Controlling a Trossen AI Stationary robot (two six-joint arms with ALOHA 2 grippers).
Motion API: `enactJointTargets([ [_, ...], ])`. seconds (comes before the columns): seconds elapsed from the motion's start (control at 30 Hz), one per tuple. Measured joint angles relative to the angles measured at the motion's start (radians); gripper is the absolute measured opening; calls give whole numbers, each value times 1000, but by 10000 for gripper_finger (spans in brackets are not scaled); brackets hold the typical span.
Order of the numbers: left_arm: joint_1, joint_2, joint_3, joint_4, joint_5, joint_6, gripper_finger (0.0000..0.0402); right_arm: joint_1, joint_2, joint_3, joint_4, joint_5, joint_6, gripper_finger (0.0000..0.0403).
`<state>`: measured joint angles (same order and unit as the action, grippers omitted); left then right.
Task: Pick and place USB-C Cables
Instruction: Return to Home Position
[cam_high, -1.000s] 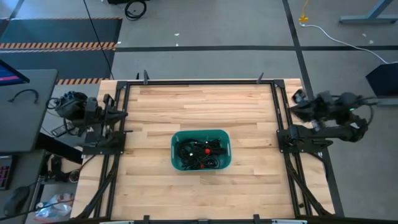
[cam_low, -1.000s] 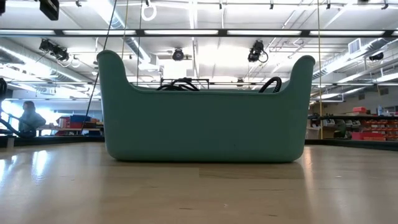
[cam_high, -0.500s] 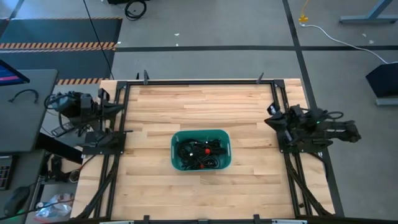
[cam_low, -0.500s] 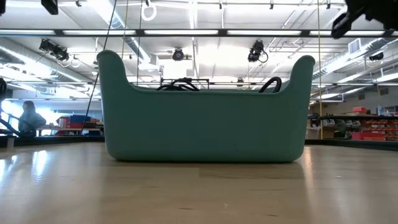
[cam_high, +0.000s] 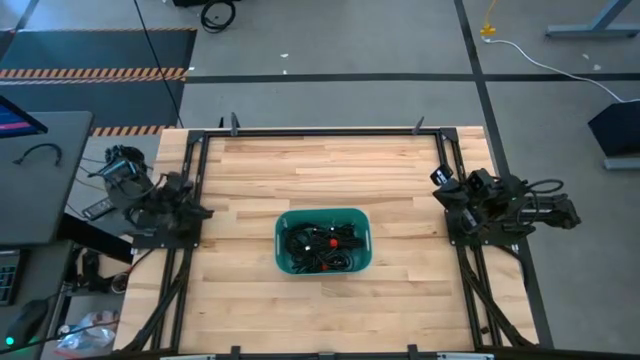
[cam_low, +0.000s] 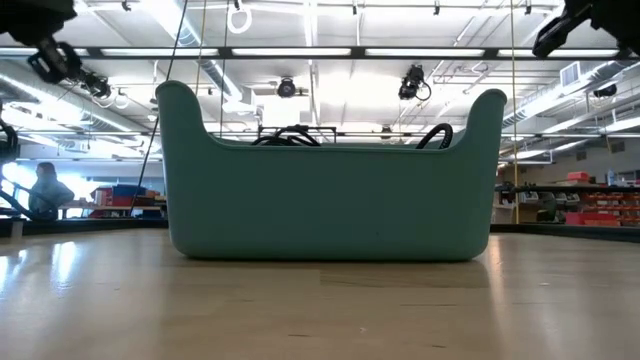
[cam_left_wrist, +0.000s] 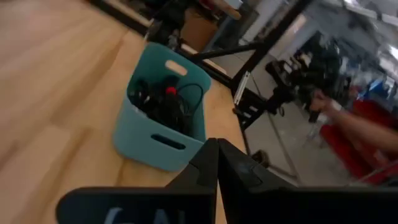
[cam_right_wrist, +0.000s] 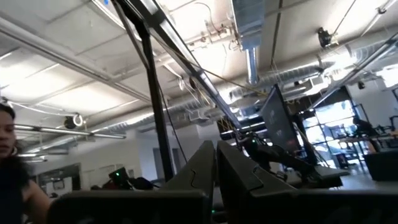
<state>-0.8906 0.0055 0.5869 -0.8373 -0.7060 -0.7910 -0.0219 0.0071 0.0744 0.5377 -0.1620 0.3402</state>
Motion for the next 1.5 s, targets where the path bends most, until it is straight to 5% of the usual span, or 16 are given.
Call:
enactJointTargets([
  [0.3, -2, 1, 2, 48, 164, -29, 34, 0, 0, 2, 1, -16, 50, 25],
  [0.6, -2, 0, 3, 47, 257, -218, 29, 0, 0, 2, 0, -38, 49, 25],
  [0.7, -2, 0, 2, 74, 266, -88, 31, 0, 0, 2, 0, -57, 50, 25],
  [0.77, -2, 0, 2, 123, 291, 132, 31, 0, 0, 2, 0, -61, 50, 25],
  [0.97, -2, 0, 3, 330, 637, 644, 32, 0, 0, 2, 0, -63, 50, 25],
  [1.07, -2, 0, -6, 317, 707, 670, 33, 0, 0, 2, 1, -61, 50, 25],
  [1.5, 12, -1, -360, 623, 615, 737, 34, 0, 0, 2, 25, -42, 50, 25],
])
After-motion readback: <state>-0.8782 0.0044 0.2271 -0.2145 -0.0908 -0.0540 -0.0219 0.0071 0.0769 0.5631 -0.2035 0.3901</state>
